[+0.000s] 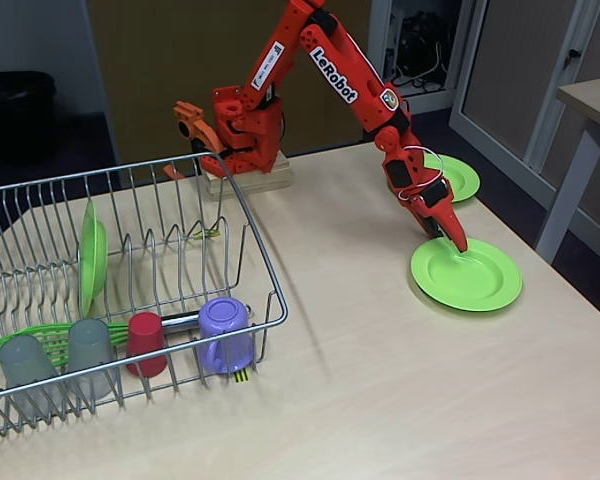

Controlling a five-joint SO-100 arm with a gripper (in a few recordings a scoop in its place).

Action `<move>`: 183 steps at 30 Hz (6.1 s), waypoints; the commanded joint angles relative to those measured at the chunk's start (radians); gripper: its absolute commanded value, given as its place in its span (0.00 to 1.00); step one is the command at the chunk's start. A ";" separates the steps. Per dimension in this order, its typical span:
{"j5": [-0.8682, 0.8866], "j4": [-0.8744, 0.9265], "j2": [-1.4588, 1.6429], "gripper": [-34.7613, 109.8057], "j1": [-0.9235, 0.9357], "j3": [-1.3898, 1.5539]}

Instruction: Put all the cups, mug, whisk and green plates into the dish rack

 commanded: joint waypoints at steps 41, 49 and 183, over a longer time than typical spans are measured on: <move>0.081 0.212 0.210 0.24 0.095 0.184; -0.155 0.684 0.426 0.24 0.130 -0.032; -0.973 0.721 1.055 0.24 1.813 0.124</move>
